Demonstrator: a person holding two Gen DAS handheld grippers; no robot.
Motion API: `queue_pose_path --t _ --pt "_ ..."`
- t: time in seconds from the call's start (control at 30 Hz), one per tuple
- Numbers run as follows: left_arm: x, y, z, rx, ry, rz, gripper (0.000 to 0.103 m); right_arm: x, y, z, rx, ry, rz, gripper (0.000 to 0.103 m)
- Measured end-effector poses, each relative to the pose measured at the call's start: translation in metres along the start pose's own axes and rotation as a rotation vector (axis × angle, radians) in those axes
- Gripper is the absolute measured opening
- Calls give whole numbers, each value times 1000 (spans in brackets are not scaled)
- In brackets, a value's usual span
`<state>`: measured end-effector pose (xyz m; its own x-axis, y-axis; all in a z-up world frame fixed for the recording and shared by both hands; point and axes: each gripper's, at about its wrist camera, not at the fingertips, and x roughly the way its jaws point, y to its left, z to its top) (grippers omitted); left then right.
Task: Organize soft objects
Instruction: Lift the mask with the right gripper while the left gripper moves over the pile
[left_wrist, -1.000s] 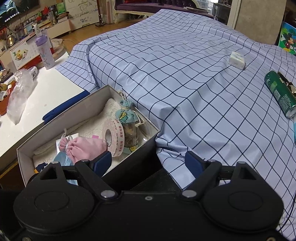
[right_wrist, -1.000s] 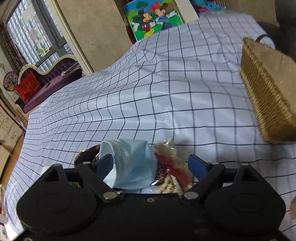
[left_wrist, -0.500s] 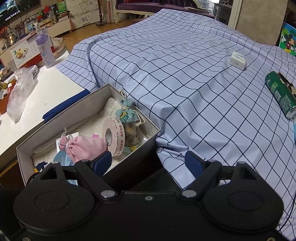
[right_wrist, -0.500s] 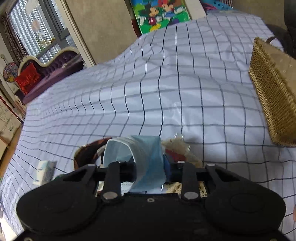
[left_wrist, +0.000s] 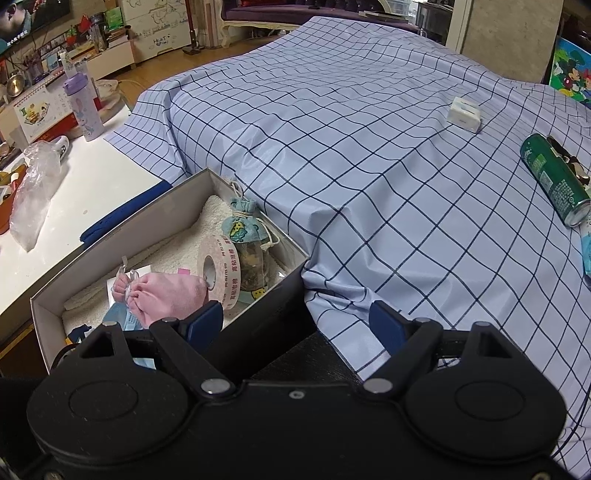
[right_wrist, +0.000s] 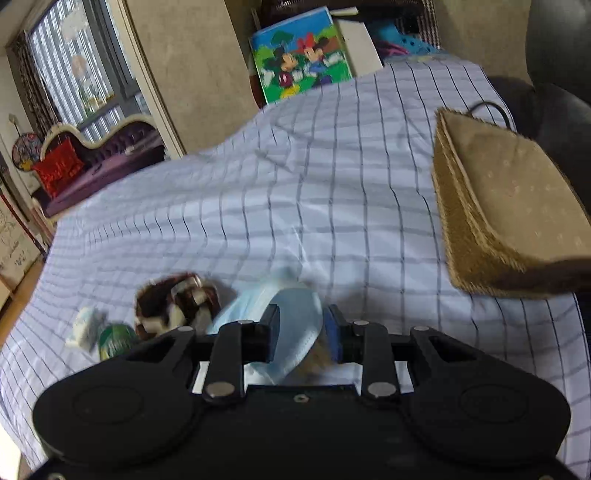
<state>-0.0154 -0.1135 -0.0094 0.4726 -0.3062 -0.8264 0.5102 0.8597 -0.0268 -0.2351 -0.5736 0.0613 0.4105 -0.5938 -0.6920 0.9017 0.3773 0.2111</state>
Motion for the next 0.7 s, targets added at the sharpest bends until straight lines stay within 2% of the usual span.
queue_pose_path --t 0.13,0.3,0.5,0.53,0.57,0.63,0.7 --pt "-2 -8 -2 4 1 -21 82 -3 -7 -20 -27 35 -26 28" --pt "-1 -19 -6 4 6 -56 82 -12 -9 -39 -31 34 -11 31" --pt "4 -23 -14 16 19 -46 82 -26 -1 -40 -56 -7 -5 64" --pt "3 -22 -13 13 18 -50 82 -27 -1 -39 -53 -12 -7 75" --pt "3 -21 -13 6 17 -56 82 -29 -2 -36 -46 -19 -13 81" --pt "2 -20 -12 0 14 -57 82 -31 -7 -31 -32 -34 -31 85" --pt "3 -20 -12 -1 15 -54 82 -31 -14 -28 -20 -37 -50 97"
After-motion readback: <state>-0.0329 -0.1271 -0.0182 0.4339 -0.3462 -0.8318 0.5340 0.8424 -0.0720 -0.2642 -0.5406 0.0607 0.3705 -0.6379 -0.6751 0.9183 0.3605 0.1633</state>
